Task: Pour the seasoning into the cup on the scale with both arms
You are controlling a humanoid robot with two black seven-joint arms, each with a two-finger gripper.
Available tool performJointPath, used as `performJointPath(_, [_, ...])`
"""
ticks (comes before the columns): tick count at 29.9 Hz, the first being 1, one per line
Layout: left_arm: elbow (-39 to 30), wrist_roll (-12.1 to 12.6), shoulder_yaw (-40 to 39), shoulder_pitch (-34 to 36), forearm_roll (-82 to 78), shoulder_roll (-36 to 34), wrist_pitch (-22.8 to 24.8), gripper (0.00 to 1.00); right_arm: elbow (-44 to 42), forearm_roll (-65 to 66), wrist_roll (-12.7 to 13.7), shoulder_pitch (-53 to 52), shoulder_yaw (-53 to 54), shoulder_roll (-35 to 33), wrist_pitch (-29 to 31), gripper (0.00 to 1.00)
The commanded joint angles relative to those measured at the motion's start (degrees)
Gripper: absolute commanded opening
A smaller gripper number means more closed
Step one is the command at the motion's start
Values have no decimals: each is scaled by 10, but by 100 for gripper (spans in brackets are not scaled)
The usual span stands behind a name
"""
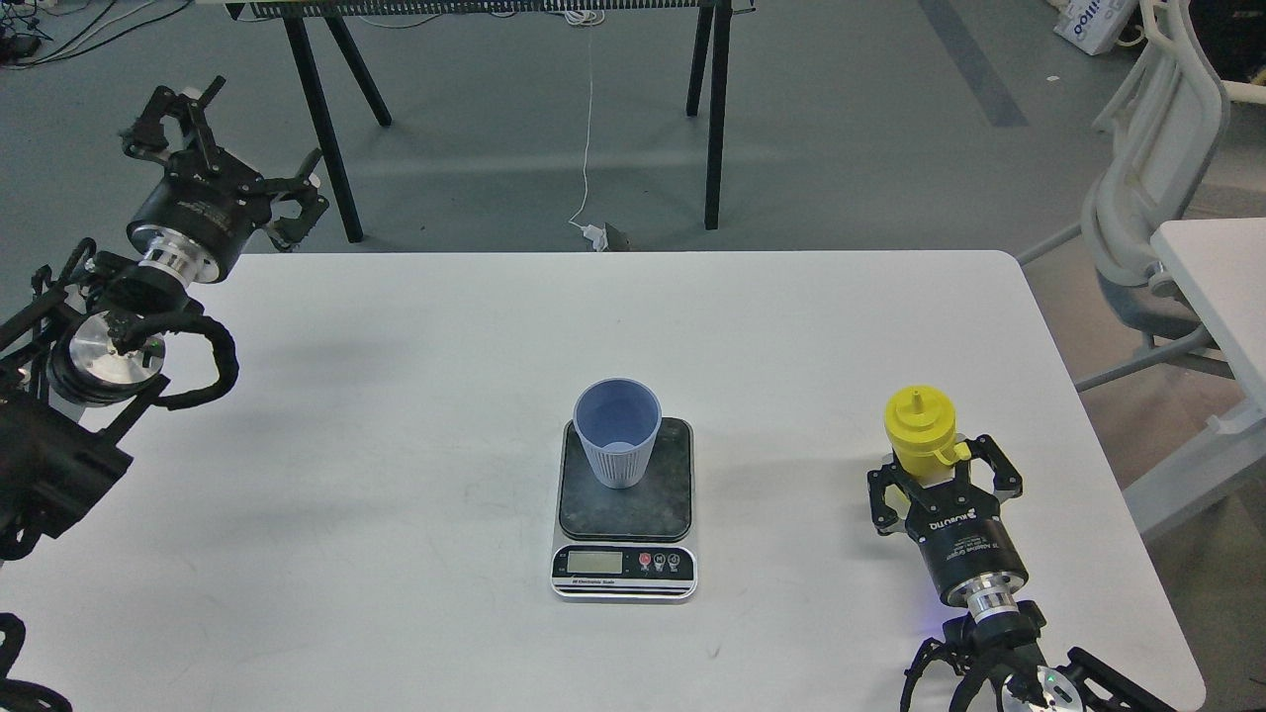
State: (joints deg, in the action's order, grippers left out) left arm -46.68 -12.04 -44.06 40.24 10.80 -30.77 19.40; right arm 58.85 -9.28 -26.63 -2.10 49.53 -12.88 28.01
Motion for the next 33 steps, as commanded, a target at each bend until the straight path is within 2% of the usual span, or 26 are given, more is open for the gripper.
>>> performJointPath(1, [-1,-1,0,-1,0,1,-2,100,0,0,3,2,0,13,0,39])
performJointPath(3, [-1,0,-1,0,0,2,-5,100,0,0,2,3,1,21,0,47])
performJointPath(5, [-1,0,-1,0,0,4,-6,100,2,-1,1,3,5,21,0,63])
performJointPath(8, [-1,0,-1,1,0,5,-6,100,8,-1,0,10,13,20,0,77])
performJointPath(14, [-1,-1,1,0,0,4,-5,100,9,-1,0,26,25,15,0,94])
performJointPath(27, [-2,-3,0,0,0,5,-5,100,51,1,0,95,28,-18,0,98])
performJointPath(33, [-2,-6,0,0,0,3,-5,100,123,20,-1,164,22,-95,0,99])
